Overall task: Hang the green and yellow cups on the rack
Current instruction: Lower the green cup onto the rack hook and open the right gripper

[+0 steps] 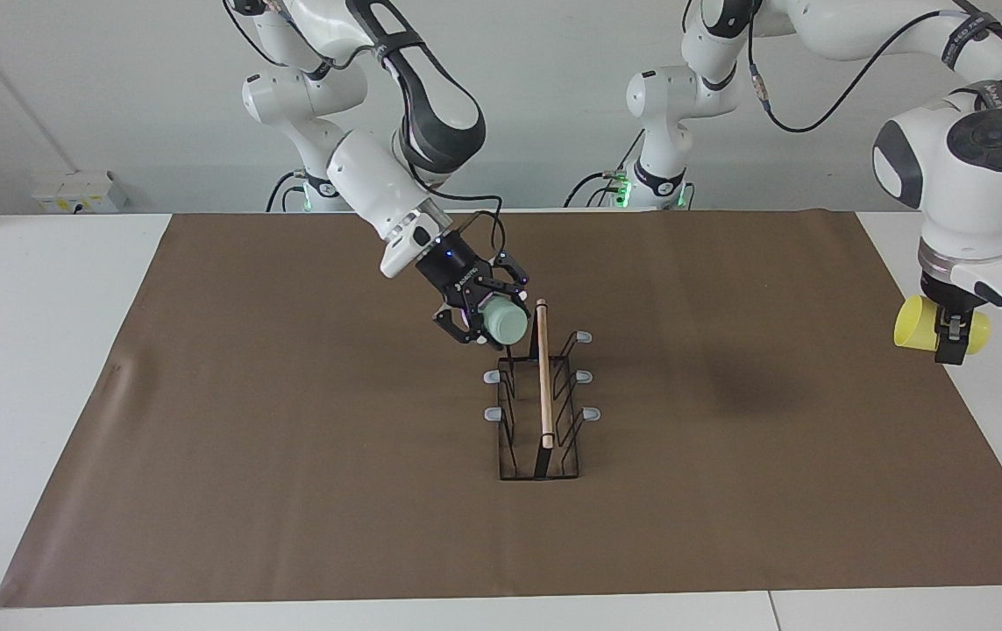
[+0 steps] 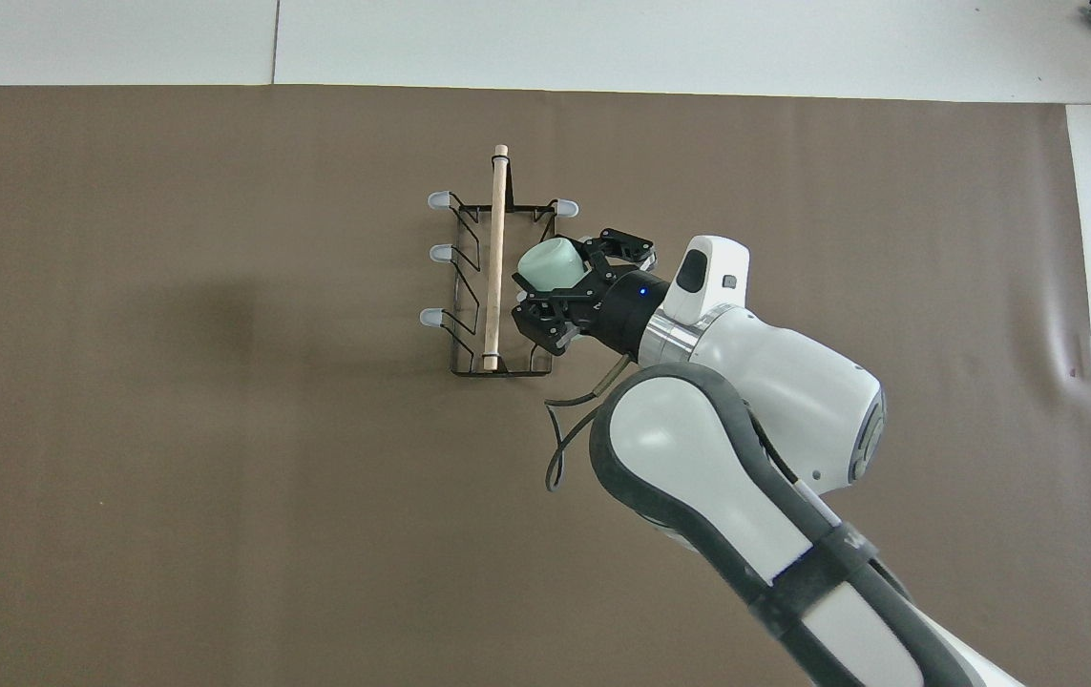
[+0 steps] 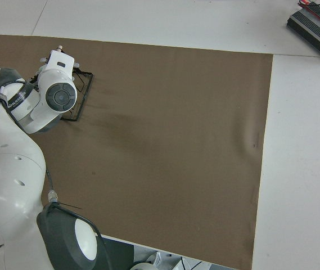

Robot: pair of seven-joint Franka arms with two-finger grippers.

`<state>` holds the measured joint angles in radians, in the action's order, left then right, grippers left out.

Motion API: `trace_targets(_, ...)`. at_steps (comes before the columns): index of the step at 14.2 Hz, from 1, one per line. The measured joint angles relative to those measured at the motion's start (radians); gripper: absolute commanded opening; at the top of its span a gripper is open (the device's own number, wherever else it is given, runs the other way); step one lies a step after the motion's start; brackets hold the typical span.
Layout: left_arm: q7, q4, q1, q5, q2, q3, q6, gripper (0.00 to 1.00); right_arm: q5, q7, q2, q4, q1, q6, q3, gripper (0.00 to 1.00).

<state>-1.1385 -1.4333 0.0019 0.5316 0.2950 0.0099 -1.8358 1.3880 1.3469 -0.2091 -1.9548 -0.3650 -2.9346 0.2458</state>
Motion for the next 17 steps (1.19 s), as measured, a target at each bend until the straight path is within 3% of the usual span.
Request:
trace_targets(7, -0.112, -0.012, -0.070, 0.077, -0.011, 0.000, 0.075, 0.00, 0.450, 0.403, -0.012, 0.023, -0.028, -0.015, -0.001, 0.00)
trace_targets(17, -0.118, -0.029, -0.075, 0.077, -0.021, 0.002, 0.076, 0.00, 0.466, 0.401, -0.046, 0.089, -0.049, -0.034, -0.002, 0.00)
